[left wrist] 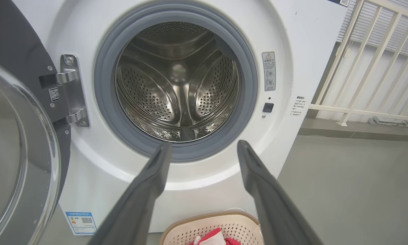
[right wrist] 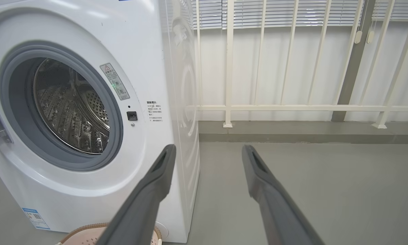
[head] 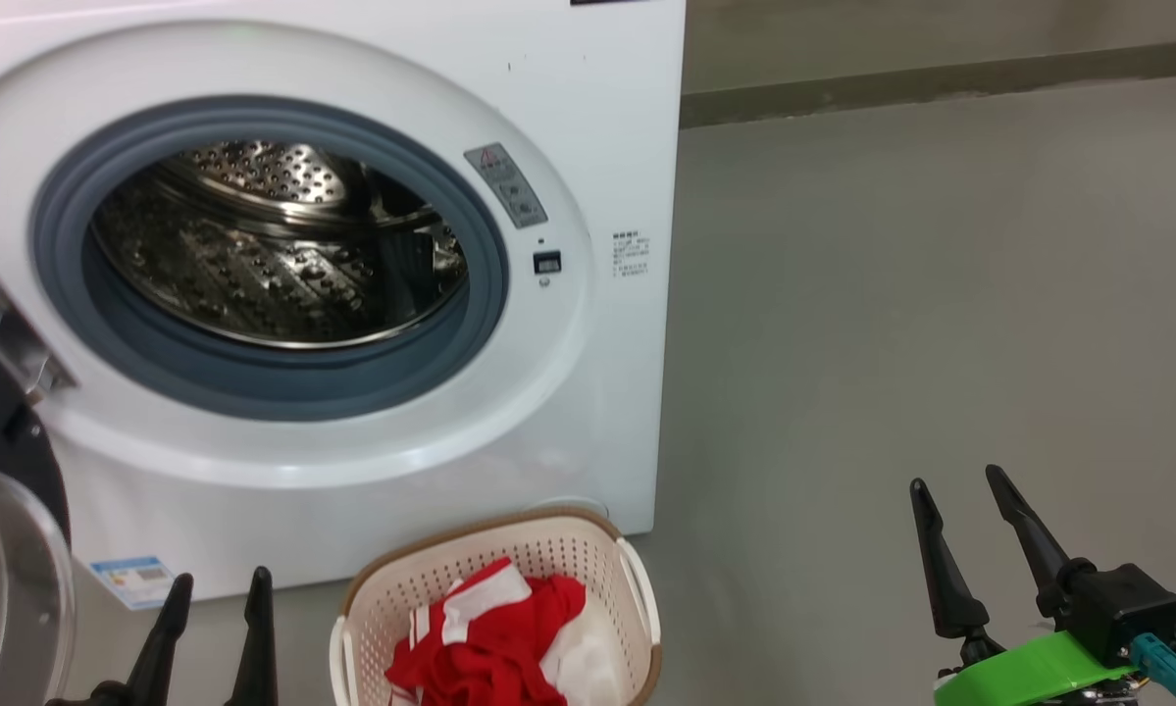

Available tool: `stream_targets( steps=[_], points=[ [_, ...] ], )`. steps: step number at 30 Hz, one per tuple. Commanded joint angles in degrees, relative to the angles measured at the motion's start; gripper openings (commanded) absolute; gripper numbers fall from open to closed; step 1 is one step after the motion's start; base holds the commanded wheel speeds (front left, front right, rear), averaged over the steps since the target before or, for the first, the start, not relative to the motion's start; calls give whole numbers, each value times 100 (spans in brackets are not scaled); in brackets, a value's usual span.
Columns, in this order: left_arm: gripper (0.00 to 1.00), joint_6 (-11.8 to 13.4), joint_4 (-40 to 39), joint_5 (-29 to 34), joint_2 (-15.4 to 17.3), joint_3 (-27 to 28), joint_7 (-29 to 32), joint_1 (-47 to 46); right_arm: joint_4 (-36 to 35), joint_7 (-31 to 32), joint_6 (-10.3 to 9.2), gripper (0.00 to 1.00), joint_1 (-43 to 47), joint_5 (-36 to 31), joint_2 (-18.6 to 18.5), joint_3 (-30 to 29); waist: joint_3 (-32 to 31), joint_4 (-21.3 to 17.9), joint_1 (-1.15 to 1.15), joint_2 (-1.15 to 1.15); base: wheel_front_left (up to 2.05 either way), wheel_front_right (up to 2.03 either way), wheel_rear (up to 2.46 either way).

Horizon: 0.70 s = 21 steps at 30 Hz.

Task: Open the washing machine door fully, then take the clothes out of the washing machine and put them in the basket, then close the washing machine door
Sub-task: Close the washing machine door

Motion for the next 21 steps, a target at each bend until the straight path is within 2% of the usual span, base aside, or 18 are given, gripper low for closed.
stream_targets(
  steps=[1,10,21],
  points=[
    [100,12,-186,-42,96,175,-24,-52,-152,-37,35,100,-86,56,-59,137,10,8,0,0,-195,195,0],
    [100,18,-288,-87,152,164,-33,-49,-147,-37,35,100,-105,70,-59,111,72,53,0,0,-127,127,0],
    [100,243,-330,23,146,191,-49,-112,-147,-37,35,100,-114,72,-59,83,126,161,0,0,-15,15,0]
  ],
)
